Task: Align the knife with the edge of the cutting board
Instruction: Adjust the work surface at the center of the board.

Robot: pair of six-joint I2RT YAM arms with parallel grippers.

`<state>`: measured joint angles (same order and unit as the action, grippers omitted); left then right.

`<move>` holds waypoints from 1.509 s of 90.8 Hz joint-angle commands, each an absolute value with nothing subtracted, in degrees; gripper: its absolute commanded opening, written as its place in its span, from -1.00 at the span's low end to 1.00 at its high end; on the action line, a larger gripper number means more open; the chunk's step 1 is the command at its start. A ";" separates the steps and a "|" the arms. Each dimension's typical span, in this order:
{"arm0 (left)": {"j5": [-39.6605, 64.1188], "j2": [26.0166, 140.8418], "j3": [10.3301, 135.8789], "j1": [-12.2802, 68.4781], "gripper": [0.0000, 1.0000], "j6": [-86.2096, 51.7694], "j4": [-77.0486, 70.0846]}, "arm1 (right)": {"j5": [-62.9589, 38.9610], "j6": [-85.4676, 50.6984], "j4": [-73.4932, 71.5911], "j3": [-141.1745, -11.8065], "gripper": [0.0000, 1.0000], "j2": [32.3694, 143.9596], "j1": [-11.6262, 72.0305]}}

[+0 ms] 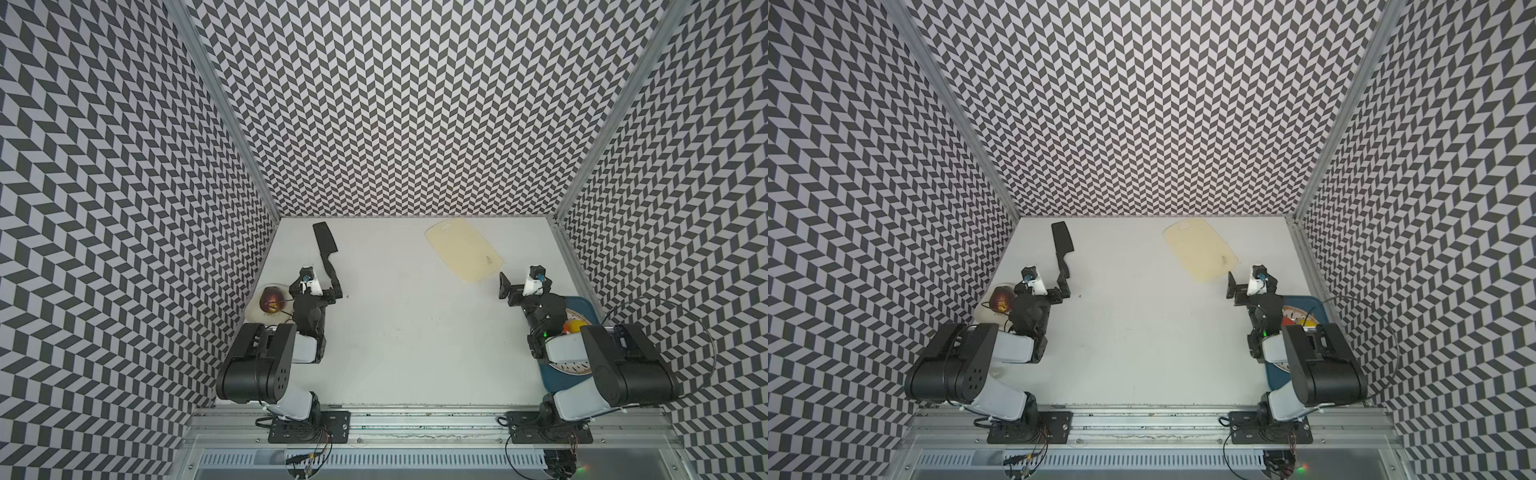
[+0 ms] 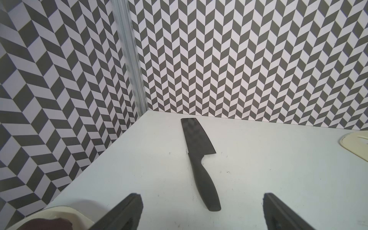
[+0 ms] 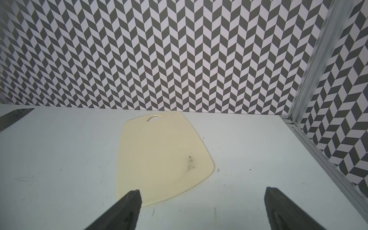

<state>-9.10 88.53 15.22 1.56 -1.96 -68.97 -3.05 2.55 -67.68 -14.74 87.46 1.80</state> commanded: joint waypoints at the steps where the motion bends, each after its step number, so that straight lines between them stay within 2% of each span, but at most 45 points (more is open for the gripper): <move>1: -8.43 88.59 14.86 1.23 1.00 -1.11 -70.58 | -3.51 2.98 -69.26 -15.40 0.99 87.45 1.84; 68: -7.61 88.56 14.93 0.88 1.00 -1.31 -70.39 | -6.28 1.99 -68.74 -15.87 0.99 87.64 0.18; 77: -9.31 88.06 15.19 0.94 1.00 -1.73 -70.58 | -1.11 -0.30 -69.60 -15.39 0.99 86.86 0.22; 84: -13.92 83.50 16.80 0.97 1.00 -3.82 -63.87 | 3.85 -1.90 -66.56 -15.12 0.99 82.30 0.33; 90: -15.90 78.64 19.69 1.09 1.00 -4.32 -55.95 | 4.53 -3.45 -53.00 -19.02 0.99 76.28 0.54; 95: -20.41 73.98 23.77 1.23 1.00 -10.05 -47.37 | 6.88 -11.29 -41.83 -24.26 0.99 73.02 0.63; 103: -21.58 69.45 32.34 0.90 1.00 -18.43 -33.54 | 4.99 -18.14 -32.38 -30.36 0.99 70.52 0.61; 113: -16.25 68.06 43.86 0.71 1.00 -23.11 -19.41 | 5.26 -30.76 -26.82 -33.36 0.99 67.48 0.54; 119: -14.71 69.17 46.73 0.70 1.00 -26.72 -16.73 | 6.78 -37.06 -24.61 -33.95 0.99 66.42 0.53; 130: -8.66 71.12 47.49 0.53 1.00 -35.94 -15.50 | -2.34 -35.49 -32.90 -31.27 0.99 66.98 0.26; 137: -8.65 71.05 45.05 2.81 1.00 -38.90 -18.64 | -7.15 -33.19 -30.77 -33.35 0.99 69.99 0.48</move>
<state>-12.36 69.58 48.03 0.99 -30.26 -23.68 0.56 -31.29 -31.62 -32.42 66.85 0.56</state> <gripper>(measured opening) 0.992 0.994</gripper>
